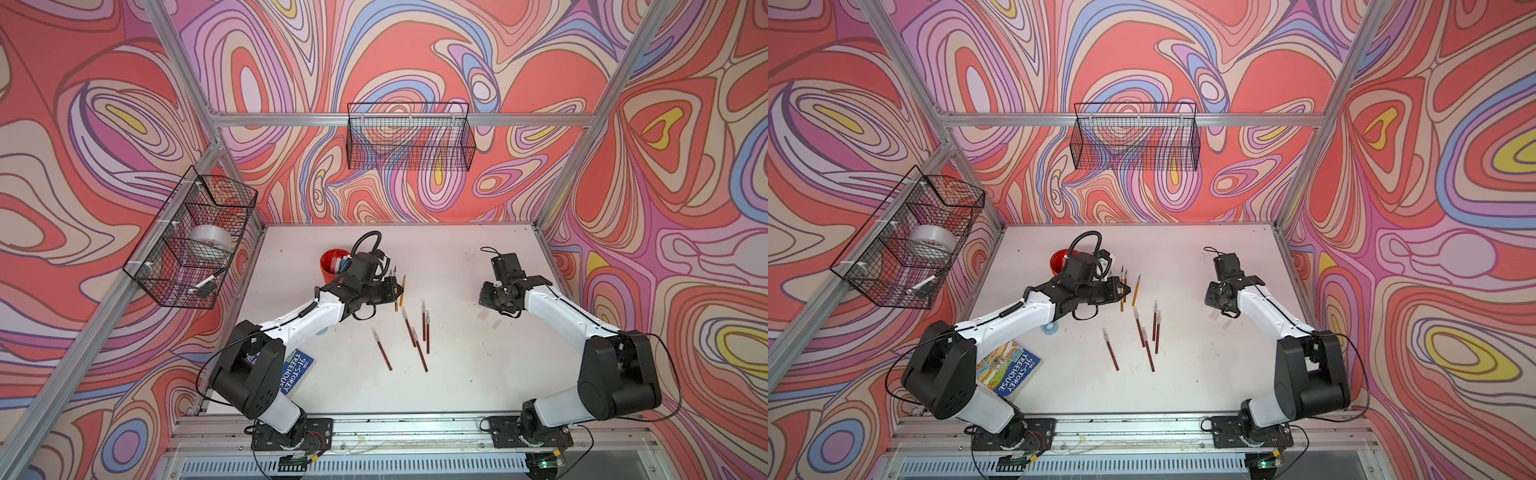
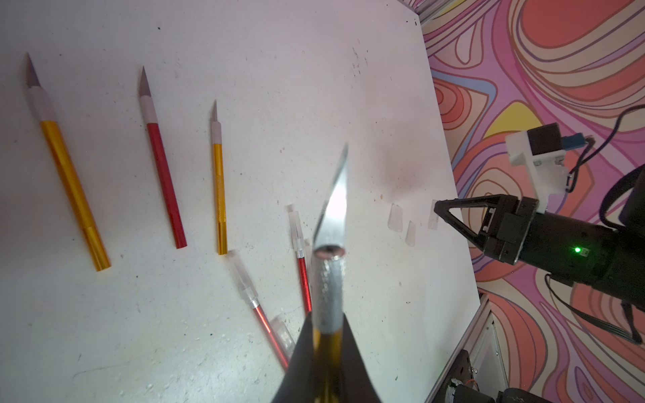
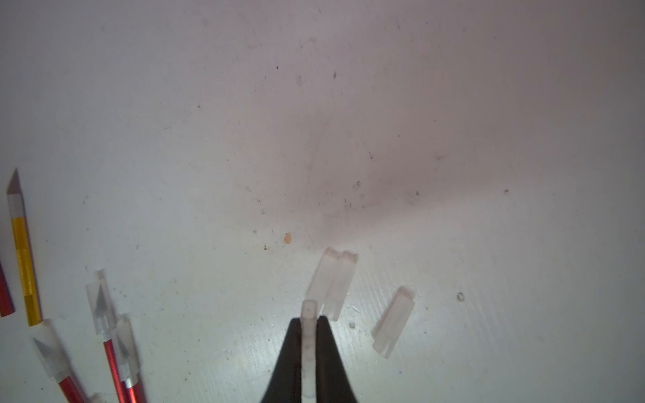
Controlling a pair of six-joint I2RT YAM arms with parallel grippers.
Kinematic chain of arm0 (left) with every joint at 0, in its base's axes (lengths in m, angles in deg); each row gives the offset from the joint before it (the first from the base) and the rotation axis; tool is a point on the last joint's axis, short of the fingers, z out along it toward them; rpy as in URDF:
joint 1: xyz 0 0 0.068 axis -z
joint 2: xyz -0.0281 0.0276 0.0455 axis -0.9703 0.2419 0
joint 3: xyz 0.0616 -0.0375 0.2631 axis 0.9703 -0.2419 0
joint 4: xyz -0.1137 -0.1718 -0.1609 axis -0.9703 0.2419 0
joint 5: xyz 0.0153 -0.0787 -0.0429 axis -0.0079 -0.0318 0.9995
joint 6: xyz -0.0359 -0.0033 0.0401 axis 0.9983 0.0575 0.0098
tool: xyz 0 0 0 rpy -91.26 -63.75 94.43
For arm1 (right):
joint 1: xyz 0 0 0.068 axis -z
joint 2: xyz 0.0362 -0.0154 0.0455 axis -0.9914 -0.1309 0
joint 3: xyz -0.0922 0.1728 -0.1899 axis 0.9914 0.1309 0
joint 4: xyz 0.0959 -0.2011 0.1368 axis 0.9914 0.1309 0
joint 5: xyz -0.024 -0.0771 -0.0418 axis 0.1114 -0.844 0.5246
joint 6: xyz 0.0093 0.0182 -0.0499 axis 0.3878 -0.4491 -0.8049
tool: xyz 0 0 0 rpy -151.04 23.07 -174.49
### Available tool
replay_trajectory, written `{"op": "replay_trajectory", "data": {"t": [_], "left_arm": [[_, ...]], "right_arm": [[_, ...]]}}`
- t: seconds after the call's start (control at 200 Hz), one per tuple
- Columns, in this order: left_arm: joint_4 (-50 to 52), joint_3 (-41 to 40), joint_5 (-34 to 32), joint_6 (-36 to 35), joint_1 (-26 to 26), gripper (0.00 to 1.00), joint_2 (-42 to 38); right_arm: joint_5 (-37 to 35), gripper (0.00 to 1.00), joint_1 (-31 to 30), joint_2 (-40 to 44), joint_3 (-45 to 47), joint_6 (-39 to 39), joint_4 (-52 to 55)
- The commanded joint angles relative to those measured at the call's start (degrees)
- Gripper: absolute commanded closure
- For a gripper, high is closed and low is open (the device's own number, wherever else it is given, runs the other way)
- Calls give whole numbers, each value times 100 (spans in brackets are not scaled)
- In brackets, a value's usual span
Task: Remove protective caps from carving knives
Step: Place the protective sleeve at the center of the board.
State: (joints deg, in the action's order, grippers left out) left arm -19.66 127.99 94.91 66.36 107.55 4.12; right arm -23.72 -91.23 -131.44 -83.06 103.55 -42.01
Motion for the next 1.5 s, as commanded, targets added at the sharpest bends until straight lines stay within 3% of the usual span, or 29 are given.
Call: {"op": "replay_trajectory", "data": {"t": [0.0,0.501,0.871,1.202,1.497], "left_arm": [[216,131,-153,-135,-8,100,46],[271,294,-1,-97,-61,100,258],[318,307,-25,-104,-62,100,240],[349,285,-50,-114,-61,99,215],[836,775,-363,-209,-14,97,638]], "right_arm": [[-154,100,96,-198,172,22,-41],[53,99,194,-633,384,13,-222],[120,85,255,-662,431,48,-311],[163,81,287,-521,370,26,-254],[995,81,282,9,255,-40,-444]]}}
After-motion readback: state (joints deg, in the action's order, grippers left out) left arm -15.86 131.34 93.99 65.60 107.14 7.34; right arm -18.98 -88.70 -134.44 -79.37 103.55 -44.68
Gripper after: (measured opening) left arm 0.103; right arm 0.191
